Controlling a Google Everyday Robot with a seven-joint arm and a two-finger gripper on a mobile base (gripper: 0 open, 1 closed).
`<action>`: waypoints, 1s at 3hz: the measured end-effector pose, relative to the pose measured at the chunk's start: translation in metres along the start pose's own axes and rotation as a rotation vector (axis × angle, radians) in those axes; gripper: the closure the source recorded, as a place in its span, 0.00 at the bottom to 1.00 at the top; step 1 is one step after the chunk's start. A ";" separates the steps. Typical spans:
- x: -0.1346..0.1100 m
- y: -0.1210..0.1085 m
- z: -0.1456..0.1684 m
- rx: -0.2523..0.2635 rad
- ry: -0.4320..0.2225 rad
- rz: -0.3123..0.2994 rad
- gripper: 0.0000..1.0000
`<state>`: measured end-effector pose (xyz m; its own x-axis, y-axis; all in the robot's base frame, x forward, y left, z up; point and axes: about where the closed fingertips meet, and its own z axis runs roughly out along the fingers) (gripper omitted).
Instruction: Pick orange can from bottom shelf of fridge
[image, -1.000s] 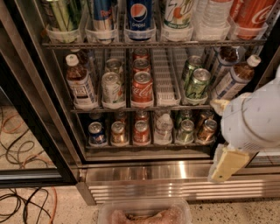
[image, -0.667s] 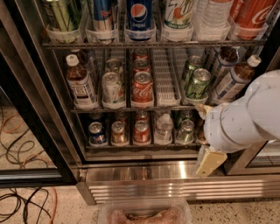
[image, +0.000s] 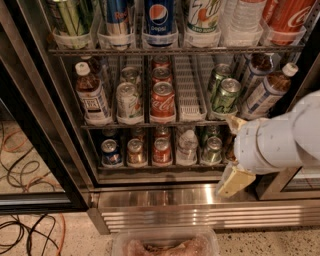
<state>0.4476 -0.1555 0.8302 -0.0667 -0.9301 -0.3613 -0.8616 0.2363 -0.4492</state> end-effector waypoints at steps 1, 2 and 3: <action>-0.003 0.018 0.039 0.000 -0.146 0.089 0.00; -0.039 0.026 0.071 -0.013 -0.330 0.138 0.00; -0.057 0.032 0.075 -0.036 -0.384 0.161 0.00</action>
Offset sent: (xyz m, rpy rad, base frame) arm 0.0285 0.1193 -0.0667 0.6474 -0.0279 0.0771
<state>0.4620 -0.0736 0.7753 -0.0158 -0.7080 -0.7060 -0.8730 0.3541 -0.3355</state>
